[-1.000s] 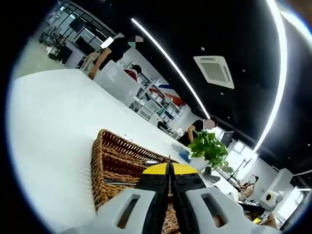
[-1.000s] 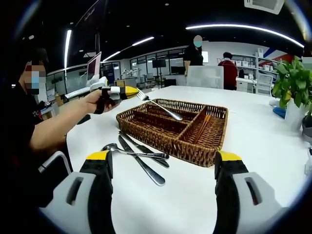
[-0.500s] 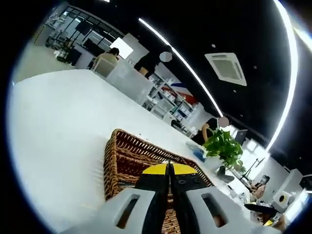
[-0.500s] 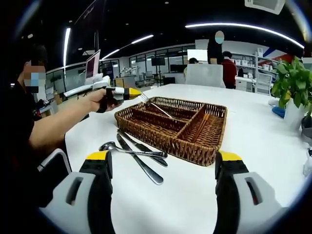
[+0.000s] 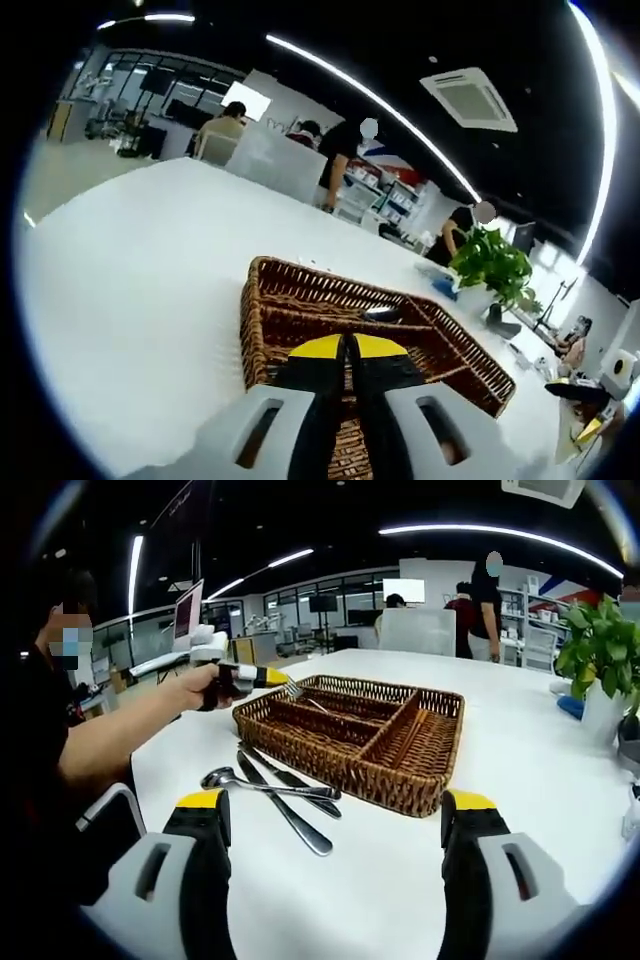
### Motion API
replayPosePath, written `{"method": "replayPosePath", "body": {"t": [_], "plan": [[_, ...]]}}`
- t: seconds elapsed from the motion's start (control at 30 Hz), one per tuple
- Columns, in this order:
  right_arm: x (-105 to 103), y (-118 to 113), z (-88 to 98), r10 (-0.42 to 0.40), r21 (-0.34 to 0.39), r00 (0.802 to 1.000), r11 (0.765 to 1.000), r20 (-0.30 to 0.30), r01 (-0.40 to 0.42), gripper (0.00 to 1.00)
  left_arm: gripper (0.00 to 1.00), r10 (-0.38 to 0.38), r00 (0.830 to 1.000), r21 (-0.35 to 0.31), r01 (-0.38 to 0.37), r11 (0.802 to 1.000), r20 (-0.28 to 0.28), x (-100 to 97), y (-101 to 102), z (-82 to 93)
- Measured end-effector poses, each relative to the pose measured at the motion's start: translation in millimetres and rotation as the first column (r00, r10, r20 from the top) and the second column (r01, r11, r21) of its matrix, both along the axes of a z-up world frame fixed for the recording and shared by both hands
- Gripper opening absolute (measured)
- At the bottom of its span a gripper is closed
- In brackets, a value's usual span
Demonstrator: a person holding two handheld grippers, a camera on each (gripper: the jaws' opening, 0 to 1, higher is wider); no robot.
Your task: Arrange the knives, forks, and spoons in their matching storage slots by inserting each utensil handle-first until every utensil is classified and aligned in the correct compartment
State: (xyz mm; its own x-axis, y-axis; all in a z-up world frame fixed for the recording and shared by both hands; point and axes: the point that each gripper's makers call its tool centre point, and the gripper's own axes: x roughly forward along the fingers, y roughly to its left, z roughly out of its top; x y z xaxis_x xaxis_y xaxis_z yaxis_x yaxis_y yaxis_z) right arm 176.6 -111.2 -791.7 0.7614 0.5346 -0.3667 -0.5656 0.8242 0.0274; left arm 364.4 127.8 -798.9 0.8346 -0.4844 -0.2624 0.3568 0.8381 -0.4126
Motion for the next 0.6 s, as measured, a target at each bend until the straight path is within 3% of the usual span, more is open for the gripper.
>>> {"method": "replayPosePath", "body": {"t": [0.17, 0.33, 0.6], "plan": [[0, 3, 0.5, 0.010, -0.004, 1.000, 1.000, 0.001, -0.010, 0.89, 0.04, -0.002, 1.000, 0.139, 0.000, 0.990, 0.014, 1.2, 4, -4.9], [0, 4, 2.2, 0.012, -0.002, 1.000, 1.000, 0.005, -0.012, 0.89, 0.05, -0.001, 1.000, 0.184, -0.002, 0.983, 0.012, 3.4, 4, -4.7], [1, 4, 2.3, 0.012, -0.001, 1.000, 1.000, 0.006, -0.012, 0.89, 0.06, 0.009, 1.000, 0.304, -0.010, 0.953, 0.007, 3.9, 13, -9.9]]}}
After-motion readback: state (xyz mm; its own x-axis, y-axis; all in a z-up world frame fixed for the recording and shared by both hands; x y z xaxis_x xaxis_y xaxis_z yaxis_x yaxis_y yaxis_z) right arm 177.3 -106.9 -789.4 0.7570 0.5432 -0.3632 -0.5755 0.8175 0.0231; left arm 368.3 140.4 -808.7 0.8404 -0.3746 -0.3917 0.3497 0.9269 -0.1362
